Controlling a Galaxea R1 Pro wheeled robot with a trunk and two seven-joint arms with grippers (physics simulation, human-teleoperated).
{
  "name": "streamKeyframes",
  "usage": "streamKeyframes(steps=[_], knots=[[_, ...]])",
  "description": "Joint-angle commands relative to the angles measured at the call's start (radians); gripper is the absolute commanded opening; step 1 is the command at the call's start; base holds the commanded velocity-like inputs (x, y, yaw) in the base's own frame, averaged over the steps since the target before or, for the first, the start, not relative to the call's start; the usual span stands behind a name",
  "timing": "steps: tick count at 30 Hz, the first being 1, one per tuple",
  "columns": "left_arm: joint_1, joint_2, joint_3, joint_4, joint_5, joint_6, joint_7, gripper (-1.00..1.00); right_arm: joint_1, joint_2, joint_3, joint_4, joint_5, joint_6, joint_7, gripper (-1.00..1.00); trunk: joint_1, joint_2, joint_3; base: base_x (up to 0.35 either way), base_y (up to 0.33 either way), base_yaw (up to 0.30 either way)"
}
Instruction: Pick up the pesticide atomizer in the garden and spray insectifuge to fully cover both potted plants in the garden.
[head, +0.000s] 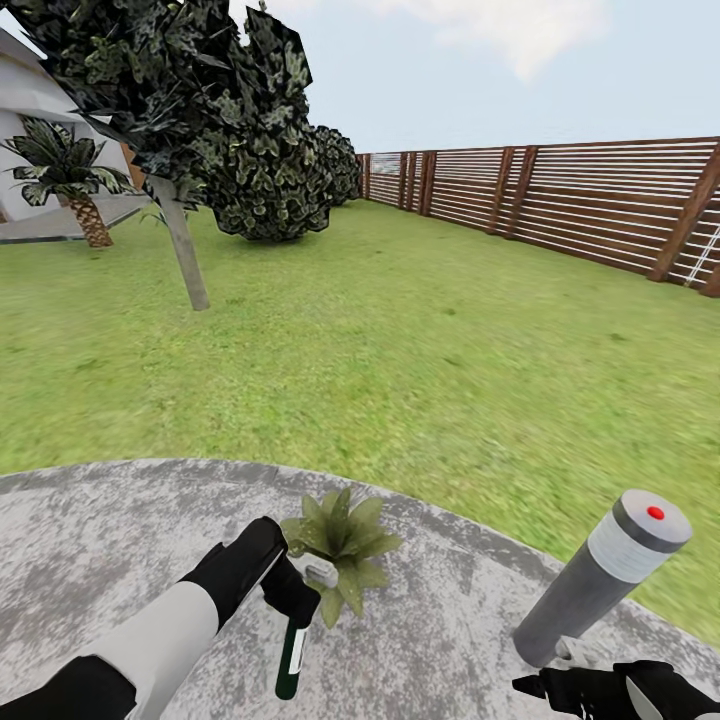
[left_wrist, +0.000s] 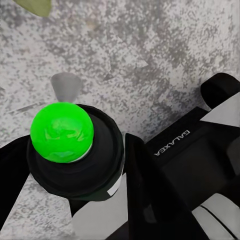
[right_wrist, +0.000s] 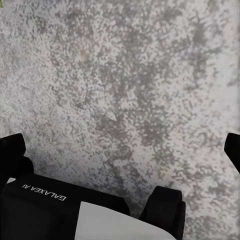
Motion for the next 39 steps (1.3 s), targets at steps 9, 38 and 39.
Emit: streamKeyframes(steps=[9,38,39], knots=[[-0.005,-0.025,0.0,-0.005,-0.13,0.008,0.067,-1.0,0.0,0.0,-0.008,-0.001,0.002,0.01,0.003,1.0,0.0,0.0,-0.001,0.0,-0.001,0.0],[-0.026,-0.032,-0.004,0.086,-0.244,0.006,0.078,-1.0,0.0,0.0,-0.008,-0.001,0.002,0.01,0.002,1.0,0.0,0.0,-0.001,0.0,0.0,0.0],[-0.027,-0.03,-0.004,0.085,-0.245,0.006,0.078,-1.0,0.0,0.0,-0.008,-0.001,0.002,0.01,0.002,1.0,0.0,0.0,-0.001,0.0,0.0,0.0]])
